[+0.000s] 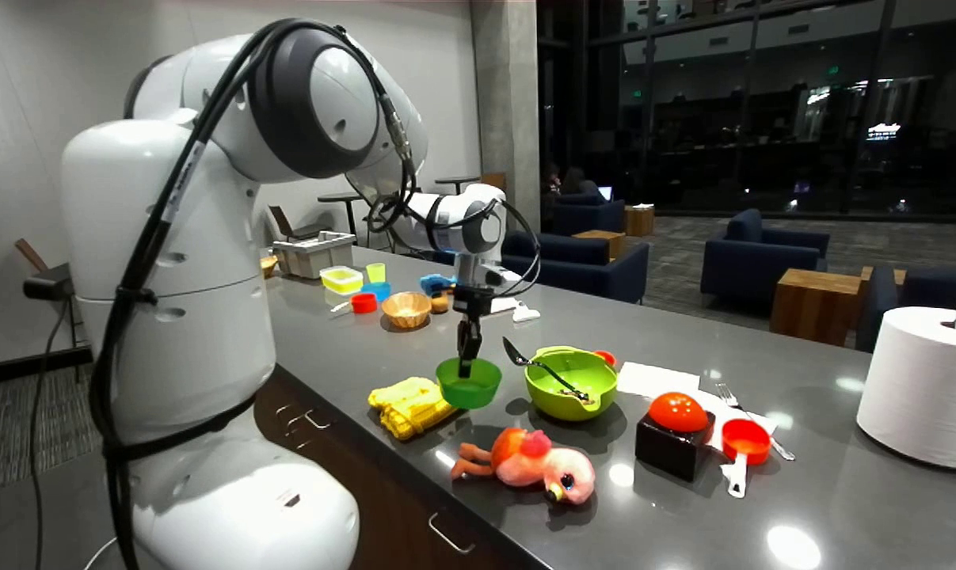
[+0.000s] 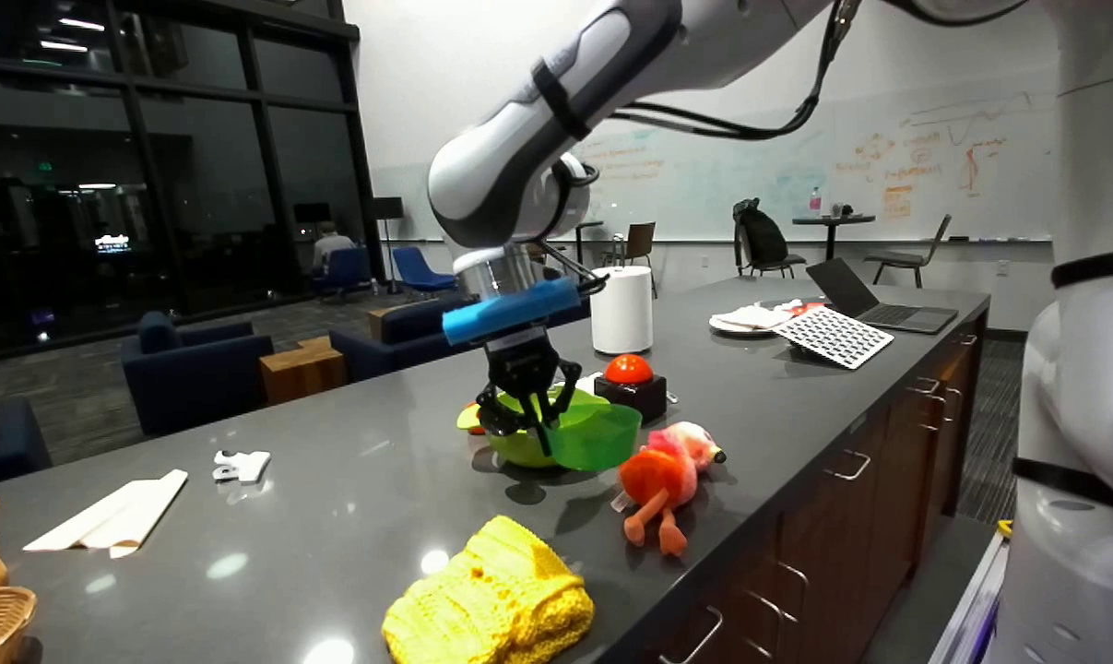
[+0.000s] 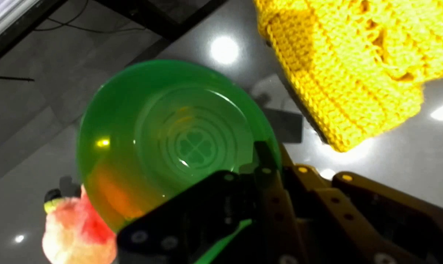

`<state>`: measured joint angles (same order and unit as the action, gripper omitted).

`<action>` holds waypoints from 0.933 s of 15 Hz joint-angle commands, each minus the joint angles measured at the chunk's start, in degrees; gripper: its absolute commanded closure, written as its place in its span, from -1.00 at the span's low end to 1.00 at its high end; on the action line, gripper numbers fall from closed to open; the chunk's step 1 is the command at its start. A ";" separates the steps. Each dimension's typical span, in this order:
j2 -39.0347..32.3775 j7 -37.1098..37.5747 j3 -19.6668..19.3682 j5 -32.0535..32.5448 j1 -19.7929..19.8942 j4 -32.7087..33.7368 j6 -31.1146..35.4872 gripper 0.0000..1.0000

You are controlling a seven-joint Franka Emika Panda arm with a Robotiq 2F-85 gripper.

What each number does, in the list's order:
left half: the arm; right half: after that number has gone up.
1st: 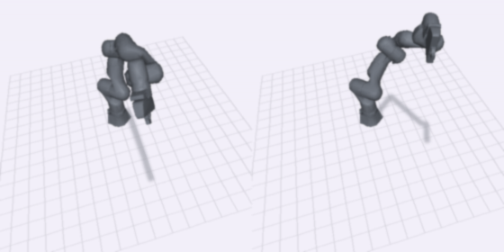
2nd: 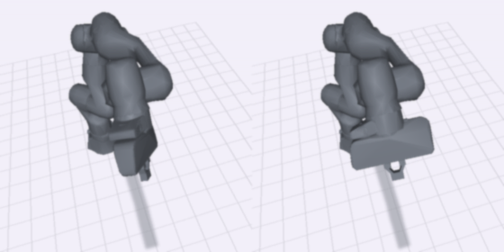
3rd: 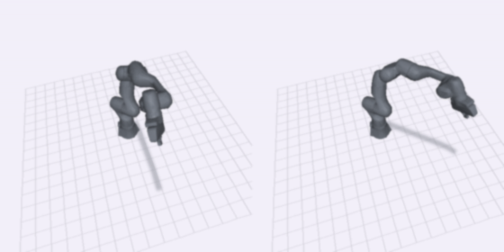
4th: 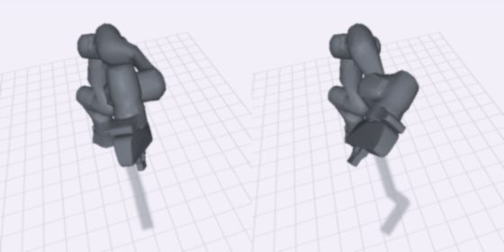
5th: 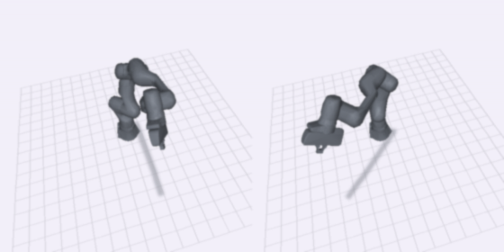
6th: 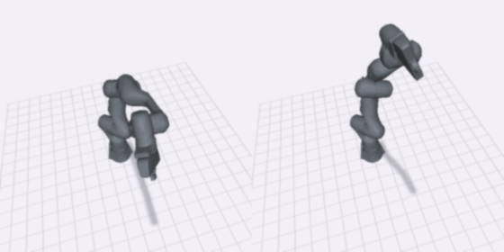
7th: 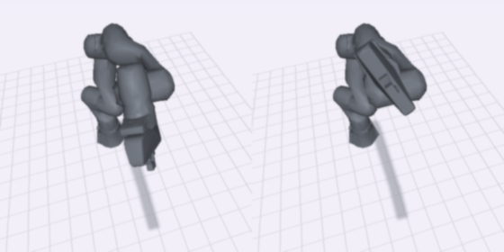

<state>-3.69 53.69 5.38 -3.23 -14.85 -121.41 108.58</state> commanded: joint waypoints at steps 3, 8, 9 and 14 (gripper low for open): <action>11.01 3.72 2.93 -4.64 1.44 -20.18 10.92 0.98; 13.07 2.38 5.53 -3.85 0.95 -25.24 16.53 0.98; 12.87 2.09 6.27 -2.88 0.77 -24.44 16.43 0.98; 10.43 -1.05 9.31 1.71 0.41 -19.46 17.14 0.98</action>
<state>7.02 55.12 13.18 -3.73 -14.68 -142.65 124.63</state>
